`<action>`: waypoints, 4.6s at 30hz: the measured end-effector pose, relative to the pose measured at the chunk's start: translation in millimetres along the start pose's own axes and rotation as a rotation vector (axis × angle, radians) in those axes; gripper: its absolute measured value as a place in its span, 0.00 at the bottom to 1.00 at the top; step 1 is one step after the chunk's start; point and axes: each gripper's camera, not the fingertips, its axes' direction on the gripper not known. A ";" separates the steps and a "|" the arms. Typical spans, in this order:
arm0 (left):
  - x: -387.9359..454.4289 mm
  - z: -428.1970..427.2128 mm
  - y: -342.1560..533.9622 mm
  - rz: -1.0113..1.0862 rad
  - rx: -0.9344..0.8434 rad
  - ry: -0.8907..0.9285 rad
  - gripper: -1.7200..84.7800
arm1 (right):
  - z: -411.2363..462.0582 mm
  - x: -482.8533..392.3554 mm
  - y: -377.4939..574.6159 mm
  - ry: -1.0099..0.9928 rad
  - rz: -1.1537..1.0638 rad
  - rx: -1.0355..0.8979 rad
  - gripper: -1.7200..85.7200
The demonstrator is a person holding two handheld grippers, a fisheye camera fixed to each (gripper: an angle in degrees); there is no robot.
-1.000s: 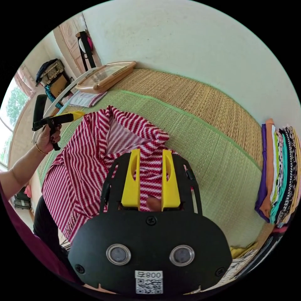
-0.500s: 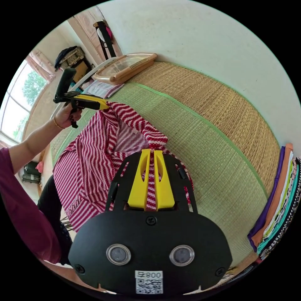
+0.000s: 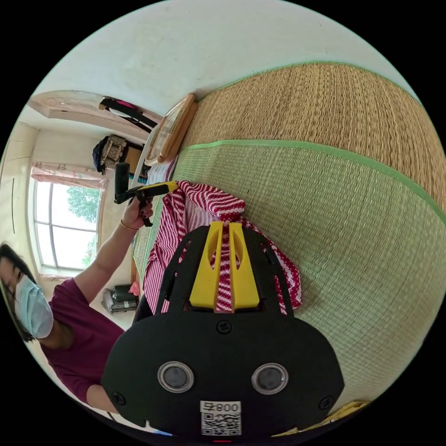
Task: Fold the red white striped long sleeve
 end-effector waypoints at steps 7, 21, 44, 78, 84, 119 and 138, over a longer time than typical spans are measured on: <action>8.0 7.8 -0.8 0.051 0.100 -0.027 0.07 | 2.2 -23.8 7.6 0.011 -0.061 0.171 0.08; 42.6 25.4 -9.9 0.214 0.085 -0.107 0.03 | 119.1 -176.5 -76.7 0.552 -0.609 -0.082 0.15; 93.3 -8.4 7.8 0.356 0.311 0.065 0.06 | 191.2 -200.3 -237.2 0.154 -0.576 -0.506 0.03; 206.9 8.8 14.4 0.375 0.087 -0.092 0.02 | 130.7 -64.4 -171.6 0.052 -0.207 -0.509 0.05; 221.7 9.6 27.8 0.372 0.000 -0.199 0.02 | 111.7 -41.3 -138.2 -0.026 -0.114 -0.411 0.05; 230.0 -323.4 548.3 -0.190 0.063 -0.060 0.02 | -31.2 -128.0 441.5 0.253 0.067 0.106 0.02; 250.3 -477.4 842.4 -0.485 0.128 -0.051 0.10 | -81.2 -156.4 794.9 0.102 0.373 0.138 0.10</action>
